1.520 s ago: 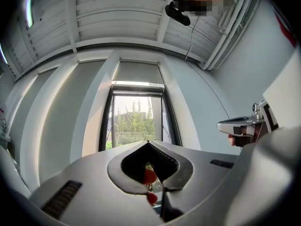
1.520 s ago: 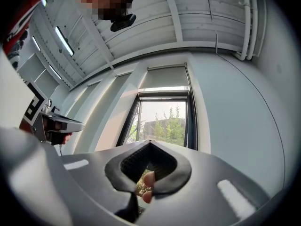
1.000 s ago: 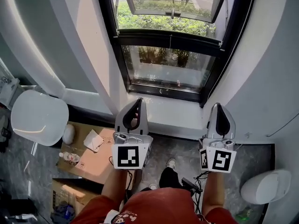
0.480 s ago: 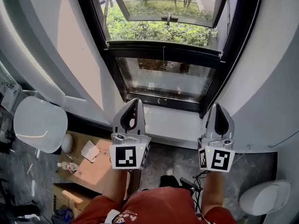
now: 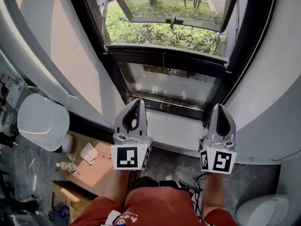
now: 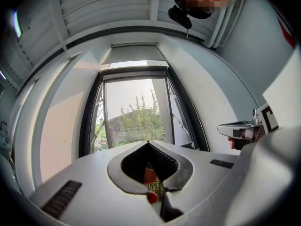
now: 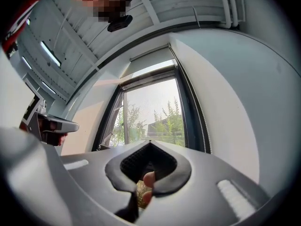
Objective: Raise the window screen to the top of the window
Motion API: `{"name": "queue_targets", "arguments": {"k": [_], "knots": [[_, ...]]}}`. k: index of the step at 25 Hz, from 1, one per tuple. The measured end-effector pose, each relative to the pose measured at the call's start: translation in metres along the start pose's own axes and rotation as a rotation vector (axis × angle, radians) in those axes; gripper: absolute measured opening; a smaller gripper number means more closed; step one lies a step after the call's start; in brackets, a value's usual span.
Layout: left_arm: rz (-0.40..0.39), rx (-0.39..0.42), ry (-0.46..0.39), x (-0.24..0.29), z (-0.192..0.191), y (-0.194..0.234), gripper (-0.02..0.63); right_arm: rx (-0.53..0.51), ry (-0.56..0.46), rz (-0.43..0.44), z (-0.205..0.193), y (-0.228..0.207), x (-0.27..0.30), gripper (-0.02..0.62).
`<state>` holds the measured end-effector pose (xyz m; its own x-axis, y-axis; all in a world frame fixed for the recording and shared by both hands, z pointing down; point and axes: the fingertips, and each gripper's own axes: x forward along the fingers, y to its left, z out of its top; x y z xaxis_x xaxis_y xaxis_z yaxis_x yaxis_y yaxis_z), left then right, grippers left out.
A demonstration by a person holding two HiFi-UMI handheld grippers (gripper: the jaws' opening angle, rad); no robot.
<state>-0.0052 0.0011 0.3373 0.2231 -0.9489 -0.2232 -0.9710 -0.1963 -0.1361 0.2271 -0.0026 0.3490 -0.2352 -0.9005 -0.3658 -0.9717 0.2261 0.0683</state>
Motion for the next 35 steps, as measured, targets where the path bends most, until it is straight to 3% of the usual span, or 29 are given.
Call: {"name": "queue_targets", "arguments": {"k": [12,35], "knots": [[-0.019,-0.027,0.002,0.042,-0.03,0.018,0.005,-0.01,0.002,-0.013,-0.026,0.004,0.042,0.008],[-0.136,-0.158,-0.011,0.202,-0.082,0.142,0.005,-0.148,0.057,-0.107,-0.067,0.057,0.209,0.008]]}}
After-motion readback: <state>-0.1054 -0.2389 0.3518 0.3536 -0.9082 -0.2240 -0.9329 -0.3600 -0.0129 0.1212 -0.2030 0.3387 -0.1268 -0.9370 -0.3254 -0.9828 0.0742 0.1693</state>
